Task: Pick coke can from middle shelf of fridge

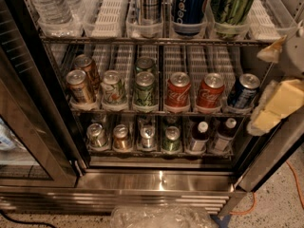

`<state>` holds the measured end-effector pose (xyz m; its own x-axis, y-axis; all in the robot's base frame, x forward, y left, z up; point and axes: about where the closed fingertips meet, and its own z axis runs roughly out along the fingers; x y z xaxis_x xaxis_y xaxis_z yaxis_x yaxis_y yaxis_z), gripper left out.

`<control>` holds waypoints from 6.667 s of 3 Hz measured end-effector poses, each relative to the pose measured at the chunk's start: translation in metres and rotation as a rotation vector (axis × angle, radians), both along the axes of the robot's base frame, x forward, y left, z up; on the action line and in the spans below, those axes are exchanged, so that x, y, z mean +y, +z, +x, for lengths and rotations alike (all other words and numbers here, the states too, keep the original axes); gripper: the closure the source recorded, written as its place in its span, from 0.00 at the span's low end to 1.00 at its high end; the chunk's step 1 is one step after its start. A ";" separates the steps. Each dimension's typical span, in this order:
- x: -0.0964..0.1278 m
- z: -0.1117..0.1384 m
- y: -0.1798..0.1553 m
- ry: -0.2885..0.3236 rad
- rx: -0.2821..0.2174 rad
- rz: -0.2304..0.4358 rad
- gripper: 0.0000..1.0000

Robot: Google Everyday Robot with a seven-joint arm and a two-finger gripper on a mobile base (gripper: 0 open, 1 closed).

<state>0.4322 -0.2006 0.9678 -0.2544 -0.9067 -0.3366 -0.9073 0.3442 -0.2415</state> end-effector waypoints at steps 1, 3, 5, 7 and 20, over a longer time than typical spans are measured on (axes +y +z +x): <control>0.025 -0.010 -0.004 -0.047 -0.052 0.169 0.00; 0.071 -0.025 -0.046 -0.165 -0.142 0.464 0.00; 0.122 -0.022 -0.088 -0.232 -0.300 0.593 0.00; 0.126 -0.009 -0.075 -0.264 -0.366 0.618 0.00; 0.077 0.024 -0.108 -0.681 -0.463 1.031 0.00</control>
Offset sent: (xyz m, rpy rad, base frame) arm -0.0154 0.0772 -0.0189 0.6535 -0.2298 -0.2245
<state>0.4561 -0.1237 0.8601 -0.2300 0.0786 -0.9700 -0.3856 0.9078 0.1650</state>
